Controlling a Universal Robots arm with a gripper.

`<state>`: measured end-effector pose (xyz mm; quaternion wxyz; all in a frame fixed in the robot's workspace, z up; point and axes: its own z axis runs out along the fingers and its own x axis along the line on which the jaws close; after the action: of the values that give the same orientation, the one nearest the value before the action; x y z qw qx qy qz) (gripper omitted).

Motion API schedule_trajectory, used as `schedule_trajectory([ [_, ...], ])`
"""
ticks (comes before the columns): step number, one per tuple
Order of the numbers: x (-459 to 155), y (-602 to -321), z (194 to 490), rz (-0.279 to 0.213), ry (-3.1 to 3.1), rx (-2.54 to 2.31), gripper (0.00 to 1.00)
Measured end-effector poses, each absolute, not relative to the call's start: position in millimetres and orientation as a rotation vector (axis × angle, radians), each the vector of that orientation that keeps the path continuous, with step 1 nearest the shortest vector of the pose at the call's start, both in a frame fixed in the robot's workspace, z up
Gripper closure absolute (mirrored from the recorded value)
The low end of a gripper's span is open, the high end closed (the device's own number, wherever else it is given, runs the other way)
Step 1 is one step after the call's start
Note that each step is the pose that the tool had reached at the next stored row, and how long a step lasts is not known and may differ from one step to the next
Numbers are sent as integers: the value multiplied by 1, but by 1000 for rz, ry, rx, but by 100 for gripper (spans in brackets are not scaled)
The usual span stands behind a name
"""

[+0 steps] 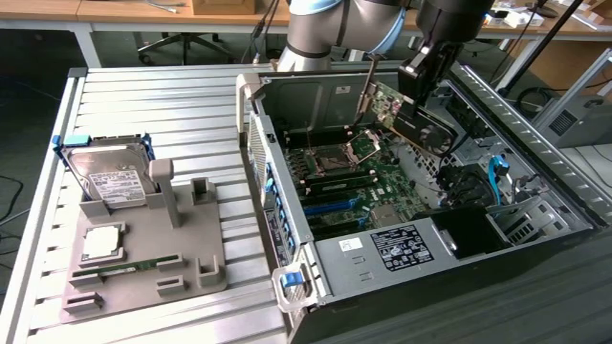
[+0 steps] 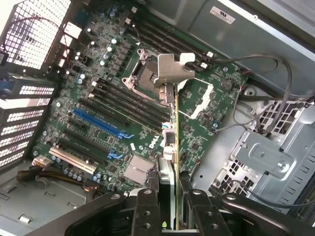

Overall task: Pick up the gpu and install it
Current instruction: 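Insert the gpu into the slot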

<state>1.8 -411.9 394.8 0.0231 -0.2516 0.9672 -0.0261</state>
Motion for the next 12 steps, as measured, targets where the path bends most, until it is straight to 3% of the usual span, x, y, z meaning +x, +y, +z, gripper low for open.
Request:
schedule_trajectory([
  [12, 2, -412, 394, -79, 2958, -903, 73],
])
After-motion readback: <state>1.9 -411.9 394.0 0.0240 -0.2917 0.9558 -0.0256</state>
